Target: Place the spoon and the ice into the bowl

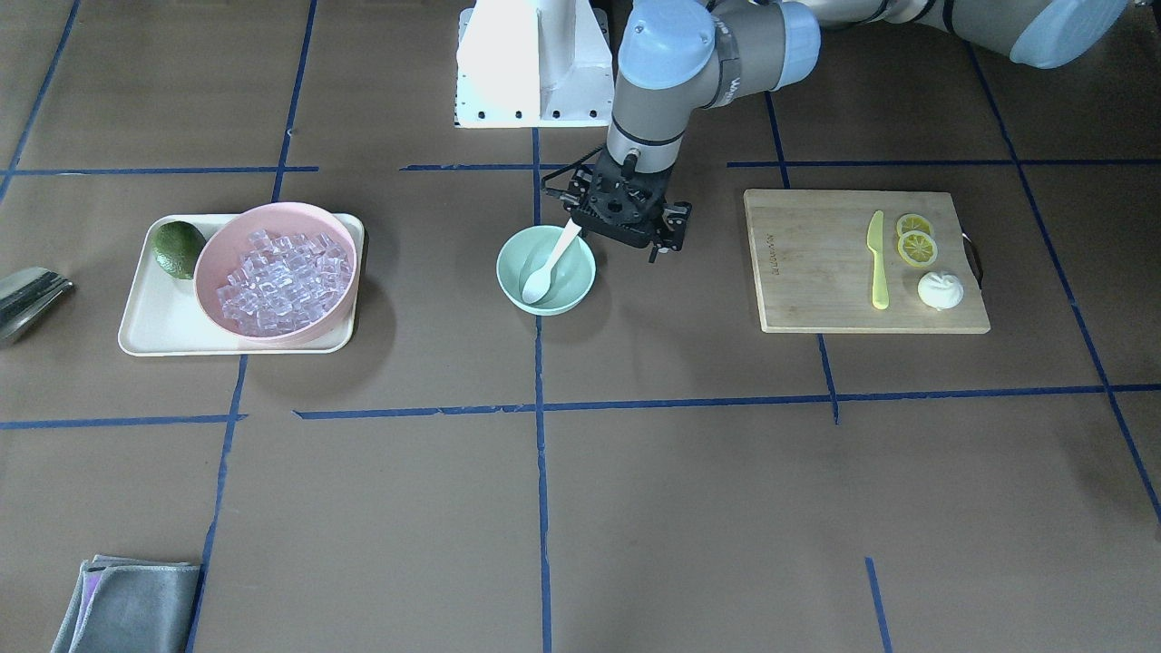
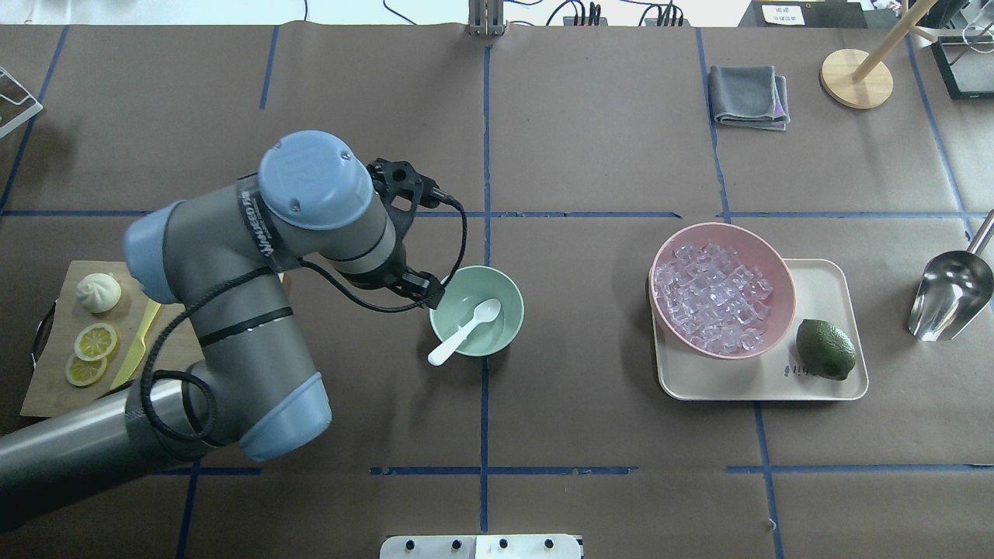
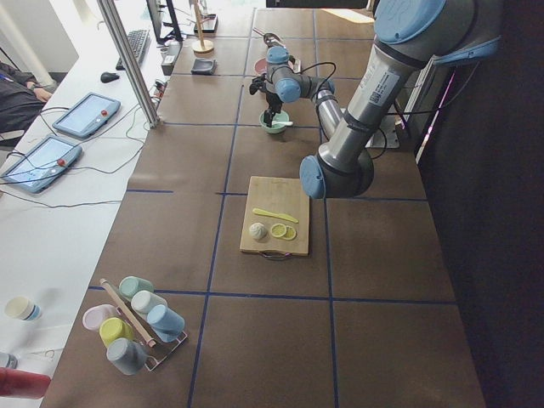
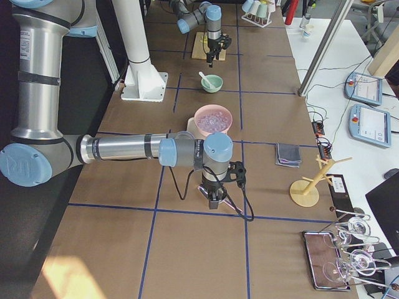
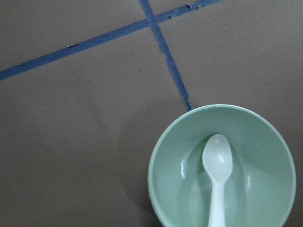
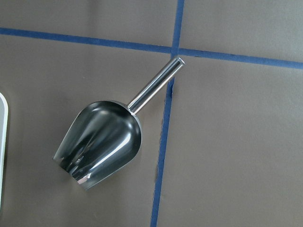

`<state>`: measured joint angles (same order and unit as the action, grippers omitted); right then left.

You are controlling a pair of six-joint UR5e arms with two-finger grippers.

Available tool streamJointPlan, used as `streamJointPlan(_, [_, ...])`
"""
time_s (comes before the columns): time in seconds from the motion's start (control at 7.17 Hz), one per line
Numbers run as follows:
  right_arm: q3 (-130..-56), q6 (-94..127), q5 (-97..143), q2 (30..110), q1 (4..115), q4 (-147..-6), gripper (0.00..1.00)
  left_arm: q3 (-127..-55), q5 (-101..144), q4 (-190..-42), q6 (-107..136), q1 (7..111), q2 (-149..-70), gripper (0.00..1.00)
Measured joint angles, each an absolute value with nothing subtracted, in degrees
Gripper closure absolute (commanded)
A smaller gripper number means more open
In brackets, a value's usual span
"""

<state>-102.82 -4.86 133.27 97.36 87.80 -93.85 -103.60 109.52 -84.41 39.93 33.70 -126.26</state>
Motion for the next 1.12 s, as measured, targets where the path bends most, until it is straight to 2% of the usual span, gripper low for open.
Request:
streamJointPlan(0.42, [-103.4, -4.7, 134.6, 96.4, 86.9, -91.4, 0.0, -108.5, 119.6, -82.6, 29.8, 47.9, -115.4, 0.0])
streamJointPlan(0.84, [-105.8, -4.5, 135.0, 95.5, 84.3, -91.3, 0.0, -108.4, 127.7, -82.8, 18.0, 65.3, -102.9, 0.0])
streamJointPlan(1.12, [-107.7, -3.5, 134.7, 93.3, 81.1, -91.3, 0.0, -107.2, 128.8, -86.3, 14.2, 73.0, -91.3, 0.0])
